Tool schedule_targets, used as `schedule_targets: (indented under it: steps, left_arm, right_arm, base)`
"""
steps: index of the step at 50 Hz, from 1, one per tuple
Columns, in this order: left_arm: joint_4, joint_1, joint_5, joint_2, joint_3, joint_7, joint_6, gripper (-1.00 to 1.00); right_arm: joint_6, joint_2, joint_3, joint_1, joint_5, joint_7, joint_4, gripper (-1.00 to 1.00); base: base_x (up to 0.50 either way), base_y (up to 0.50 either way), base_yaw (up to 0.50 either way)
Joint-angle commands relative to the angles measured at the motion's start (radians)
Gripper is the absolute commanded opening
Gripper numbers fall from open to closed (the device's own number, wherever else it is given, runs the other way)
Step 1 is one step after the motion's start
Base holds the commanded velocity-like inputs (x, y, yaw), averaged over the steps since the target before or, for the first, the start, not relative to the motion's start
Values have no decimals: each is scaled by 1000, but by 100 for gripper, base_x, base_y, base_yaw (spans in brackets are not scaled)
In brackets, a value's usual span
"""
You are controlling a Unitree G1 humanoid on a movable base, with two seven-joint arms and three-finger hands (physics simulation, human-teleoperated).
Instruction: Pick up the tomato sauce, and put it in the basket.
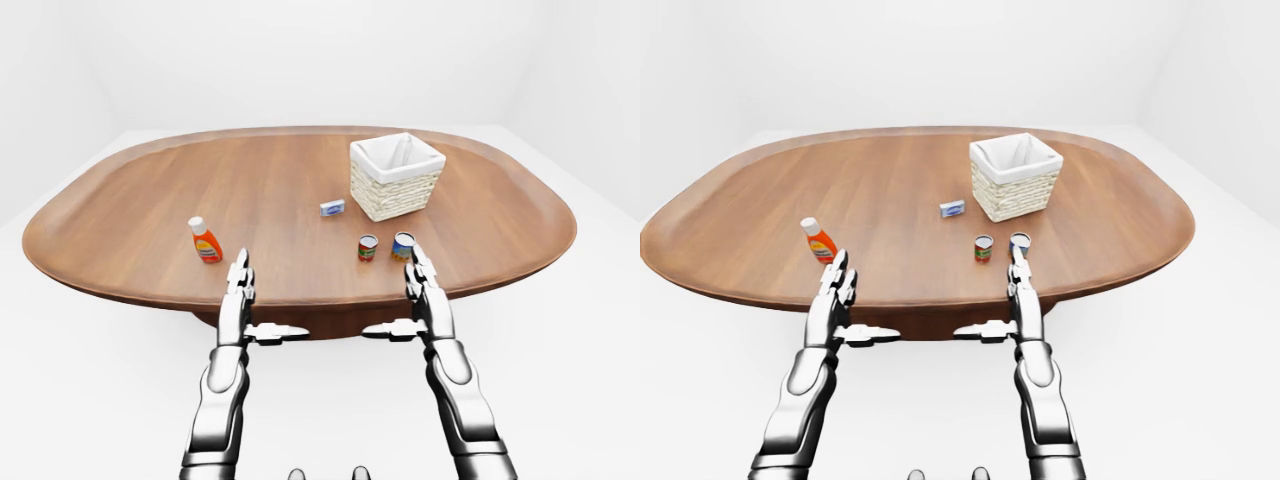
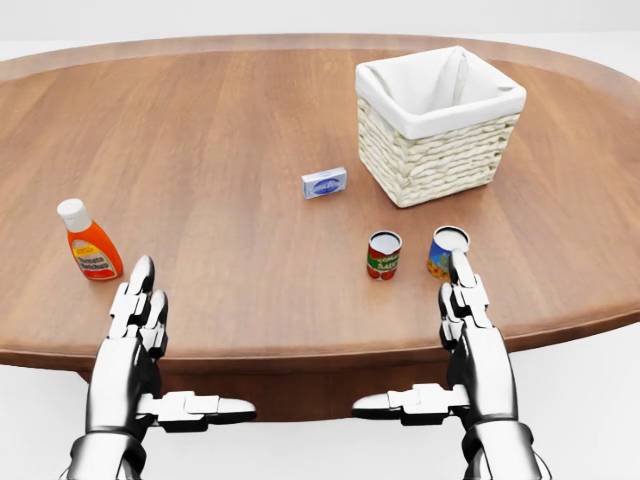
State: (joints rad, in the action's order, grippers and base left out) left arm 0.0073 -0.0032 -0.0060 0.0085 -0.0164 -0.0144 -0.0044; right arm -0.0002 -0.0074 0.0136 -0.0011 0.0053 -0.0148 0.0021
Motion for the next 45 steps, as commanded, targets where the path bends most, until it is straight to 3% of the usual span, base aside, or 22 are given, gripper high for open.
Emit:
schedule_targets:
  steps: [1, 11, 13, 15, 17, 18, 19, 20, 26, 29, 30, 32, 35, 38, 39, 41, 42, 45]
  left_arm:
    - [29, -15, -10, 17, -33, -21, -14, 100]
    - [34, -19, -11, 18, -36, -19, -17, 100]
    - [16, -14, -14, 18, -36, -20, -6, 100]
    - [-42, -4, -22, 19, -38, -23, 27, 100]
    - [-76, 3, -22, 19, -39, -24, 34, 100]
    - [-150, 17, -23, 18, -36, -23, 63, 100]
    - [-203, 29, -24, 17, -35, -26, 85, 100]
    - [-258, 39, -27, 16, -37, -26, 92, 100]
    - [-543, 34, -106, 19, -98, -12, 92, 100]
    - [-547, 34, -107, 19, -99, -12, 92, 100]
    - [-693, 25, -144, 26, -131, 4, 92, 100]
    - [-794, 7, -180, 30, -166, 20, 92, 100]
    - [-841, -17, -227, 41, -207, 37, 92, 100]
    - [-841, -17, -232, 45, -206, 43, 92, 100]
    - [-829, -40, -232, 50, -228, 62, 92, 100]
    - [-815, -36, -232, 52, -224, 64, 92, 100]
    - [-804, -38, -232, 55, -229, 68, 92, 100]
    - [-818, -56, -254, 67, -252, 86, 92, 100]
  right_arm:
    - [-2, -12, 21, 0, 6, -24, 5, 100]
    - [2, -10, 18, 2, 3, -24, -2, 100]
    - [6, -10, 19, 7, 4, -24, -16, 100]
    - [16, -11, 22, 17, 3, -19, -50, 100]
    - [30, -11, 19, 28, -7, -16, -89, 100]
    - [67, -11, 15, 58, -18, -10, -192, 100]
    - [68, -10, 15, 73, -27, -6, -223, 100]
    - [87, -9, 15, 88, -37, -2, -275, 100]
    - [87, 2, -9, 166, -80, -7, -604, 100]
    - [87, 3, -8, 166, -82, -8, -608, 100]
    - [87, 0, -44, 193, -136, -5, -826, 100]
    - [87, 1, -30, 200, -163, -16, -1008, 100]
    - [87, 26, 39, 219, -143, -33, -1048, 100]
    - [87, 37, 44, 219, -150, -45, -1049, 100]
    - [87, 12, 176, 264, -21, -41, -1049, 100]
    - [87, -131, 208, 316, 122, 94, -1049, 100]
    - [87, -239, 280, 372, 241, 188, -1049, 100]
    - [87, -487, 316, 488, 439, 409, -1049, 100]
  base:
    - [0, 0, 0]
    - [0, 0, 0]
    - [0, 0, 0]
    - [0, 0, 0]
    - [0, 0, 0]
    - [0, 0, 0]
    - [0, 0, 0]
    - [0, 0, 0]
    - [0, 0, 0]
    - [0, 0, 0]
    - [0, 0, 0]
    - [0, 0, 0]
    - [0, 0, 0]
    - [0, 0, 0]
    - [0, 0, 0]
    - [0, 0, 0]
    - [0, 0, 0]
    - [0, 0, 0]
